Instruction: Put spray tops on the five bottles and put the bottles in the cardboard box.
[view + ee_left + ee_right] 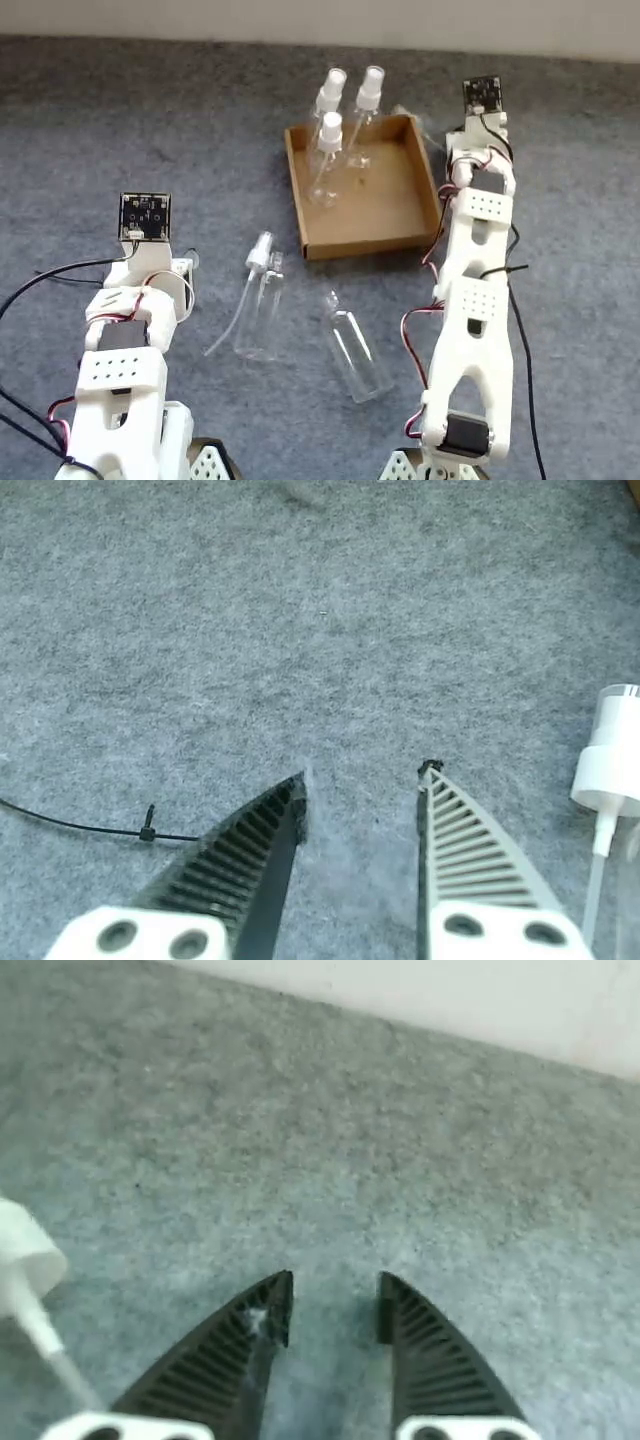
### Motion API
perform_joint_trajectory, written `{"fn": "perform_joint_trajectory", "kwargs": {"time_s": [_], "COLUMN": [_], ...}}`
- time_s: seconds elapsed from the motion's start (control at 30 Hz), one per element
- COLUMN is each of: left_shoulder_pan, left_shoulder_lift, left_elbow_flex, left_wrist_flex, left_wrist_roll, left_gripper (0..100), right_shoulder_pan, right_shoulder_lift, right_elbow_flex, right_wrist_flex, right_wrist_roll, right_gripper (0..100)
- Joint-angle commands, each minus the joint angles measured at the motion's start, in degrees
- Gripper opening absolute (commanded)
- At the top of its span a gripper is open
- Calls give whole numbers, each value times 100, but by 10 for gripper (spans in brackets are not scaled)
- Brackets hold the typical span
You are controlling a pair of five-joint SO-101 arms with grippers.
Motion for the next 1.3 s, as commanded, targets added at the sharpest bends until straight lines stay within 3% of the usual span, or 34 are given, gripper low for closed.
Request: {"fn": "perform_joint_trajectory", "kwargs": {"time_s": [0.0,0.3,0.77,0.97,1.27], "left_shoulder_pan": [92,92,92,92,92], "left_shoulder_lift": [-13,-13,-13,-13,-48], "left_elbow_flex": [-13,-13,22,242,295], "left_wrist_flex": [-114,-105,-105,-536,-633], "left_wrist_roll": [44,44,44,44,44], "left_gripper": [174,174,174,175,175], "right_shoulder_pan": [-110,-338,-690,-497,-725], "right_shoulder_lift": [-312,-1569,-1921,-2079,-1938], "right_elbow_flex": [-286,-286,-277,-286,-277], "right_wrist_flex": [435,1736,1895,3635,3530], "right_wrist_roll": [-35,-53,-53,-53,-9], "right_gripper": [152,152,152,152,152]}}
